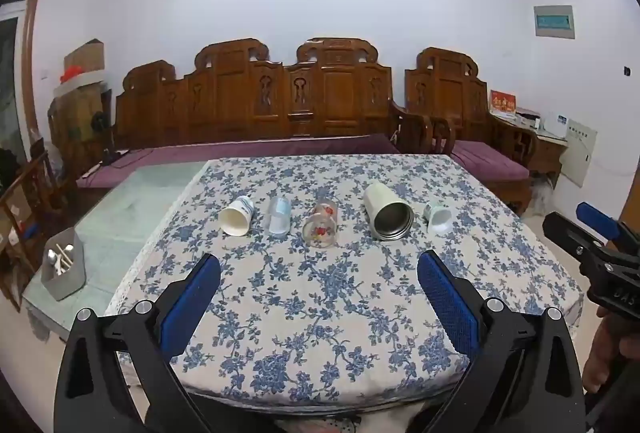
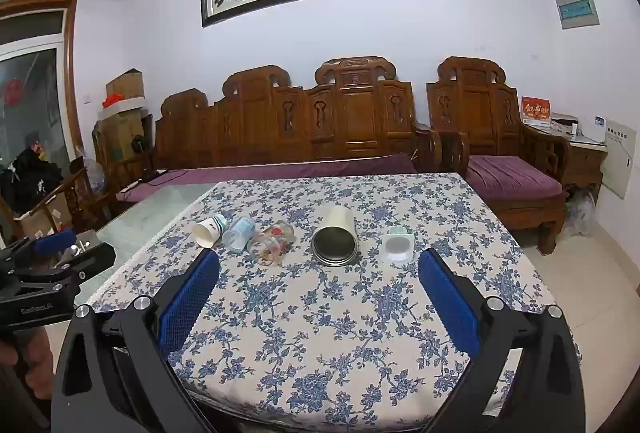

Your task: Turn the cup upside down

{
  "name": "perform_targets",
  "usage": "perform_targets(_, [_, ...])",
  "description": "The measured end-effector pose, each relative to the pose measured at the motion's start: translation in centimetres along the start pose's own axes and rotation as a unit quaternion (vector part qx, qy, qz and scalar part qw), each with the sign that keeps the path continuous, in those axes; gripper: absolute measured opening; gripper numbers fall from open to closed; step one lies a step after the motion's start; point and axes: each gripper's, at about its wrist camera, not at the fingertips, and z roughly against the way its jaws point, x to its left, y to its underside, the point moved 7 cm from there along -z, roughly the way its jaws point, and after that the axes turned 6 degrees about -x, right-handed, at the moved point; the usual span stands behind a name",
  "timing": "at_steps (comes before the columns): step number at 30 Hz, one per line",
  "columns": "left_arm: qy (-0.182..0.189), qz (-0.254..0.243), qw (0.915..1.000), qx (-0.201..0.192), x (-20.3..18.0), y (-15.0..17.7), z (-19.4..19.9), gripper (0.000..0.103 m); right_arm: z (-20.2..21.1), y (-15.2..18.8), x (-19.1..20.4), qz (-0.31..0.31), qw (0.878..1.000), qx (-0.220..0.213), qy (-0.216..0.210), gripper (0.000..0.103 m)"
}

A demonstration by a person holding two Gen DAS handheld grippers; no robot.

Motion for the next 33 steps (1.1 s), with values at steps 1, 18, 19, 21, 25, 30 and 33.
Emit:
perform_targets(1, [-0.002,-0.002,1.0000,0.000,0.0,0.0,0.0,0.095,0.0,0.0,0.0,-0.001,1.000,0.000,0.000,0.100])
perform_targets(18, [0.006,0.004,0.9999,-0.009,-0.1,-0.5,0.5,0.095,-0.1,0.1,0.0,-0.003,1.000,-0.002,-0.001,0.100])
perform_targets(19, [0.007,0.005,0.9999,-0.009,0.0,-0.4,0.5,0.095,-0.1,0.1,0.0,-0.003,1.000,-0.002,-0.001,0.100])
perform_targets(21, [0.005,0.004,0.9999,-0.009,-0.1,-0.4,0.5,0.095,-0.1,0.1,0.0,-0.004,1.000,-0.002,-0.002,0.100])
perform_targets(25, [0.005,0.003,0.9999,-0.010,-0.1,-0.3,0.5,0.095,-0.1,0.1,0.0,-0.003,1.000,-0.002,-0.002,0.100])
perform_targets(30, [0.005,0.007,0.9999,-0.009,0.3,0.1,0.1,0.095,-0.1,0.1,0.0,-0.003,1.000,-0.003,-0.002,0.100])
perform_targets(33, [0.003,0.006,1.0000,-0.006,0.3,0.2,-0.1,0.095,-0.1,0.1,0.0,-0.003,1.000,-0.002,-0.002,0.100])
